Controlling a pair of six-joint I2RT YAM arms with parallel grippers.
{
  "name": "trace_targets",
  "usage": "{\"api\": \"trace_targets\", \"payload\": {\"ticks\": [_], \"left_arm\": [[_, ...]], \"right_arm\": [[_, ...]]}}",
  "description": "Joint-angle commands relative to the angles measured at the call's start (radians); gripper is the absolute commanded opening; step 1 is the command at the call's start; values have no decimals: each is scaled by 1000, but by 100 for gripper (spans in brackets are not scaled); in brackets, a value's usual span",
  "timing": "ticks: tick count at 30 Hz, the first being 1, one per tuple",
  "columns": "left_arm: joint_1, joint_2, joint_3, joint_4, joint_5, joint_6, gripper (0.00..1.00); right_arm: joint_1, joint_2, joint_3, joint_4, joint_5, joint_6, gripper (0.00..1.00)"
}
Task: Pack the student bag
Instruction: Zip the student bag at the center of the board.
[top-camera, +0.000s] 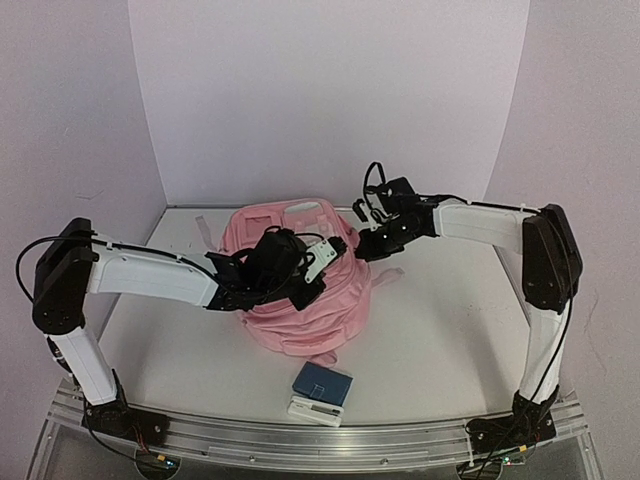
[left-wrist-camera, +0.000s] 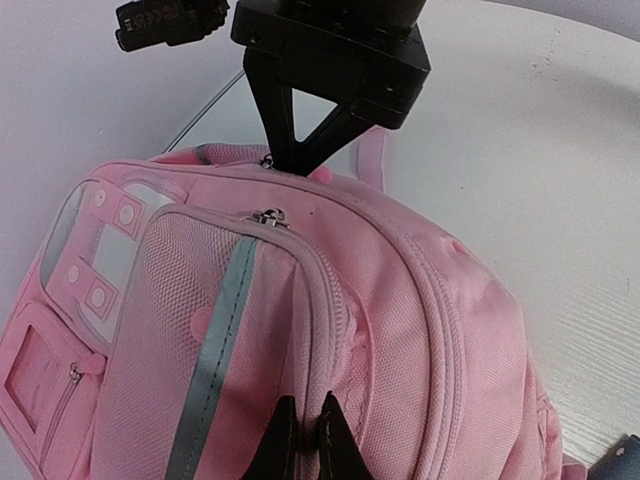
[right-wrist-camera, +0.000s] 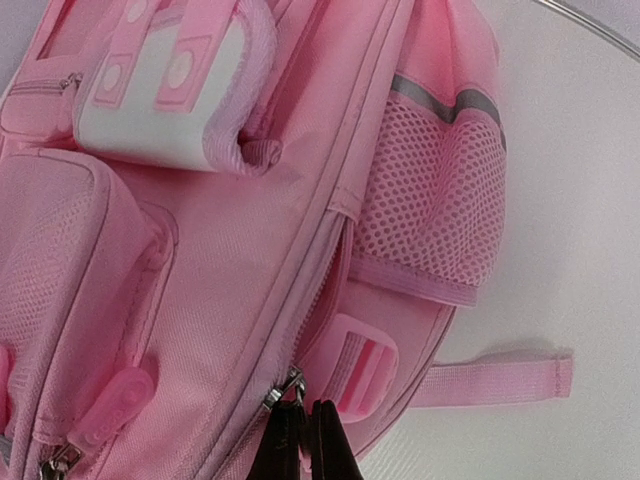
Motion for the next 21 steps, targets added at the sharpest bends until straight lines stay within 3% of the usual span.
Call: {"api": "trace_targets", "payload": {"ticks": [1, 4, 6, 9, 12, 16, 21], "left_arm": [[22, -67, 24, -111, 39, -72, 0], [55, -77, 54, -166, 83, -143, 3], [84, -73, 98, -246, 121, -219, 16], [102, -81, 140, -333, 105, -367, 44], [139, -119, 148, -402, 100, -543, 67], [238, -187, 105, -471, 182, -795, 78], [372, -293, -12, -455, 325, -1054, 86]], "right_arm": [[-68, 20, 91, 103, 62, -10, 0], [-68, -11, 83, 100, 30, 0, 2], [-68, -42, 60, 91, 48, 24, 24], [-69, -108, 7, 75, 76, 63, 55], [-67, -155, -36, 59, 70, 96, 74], [-67, -161, -56, 42, 29, 134, 84], [-66, -109, -50, 47, -70, 174, 88]]}}
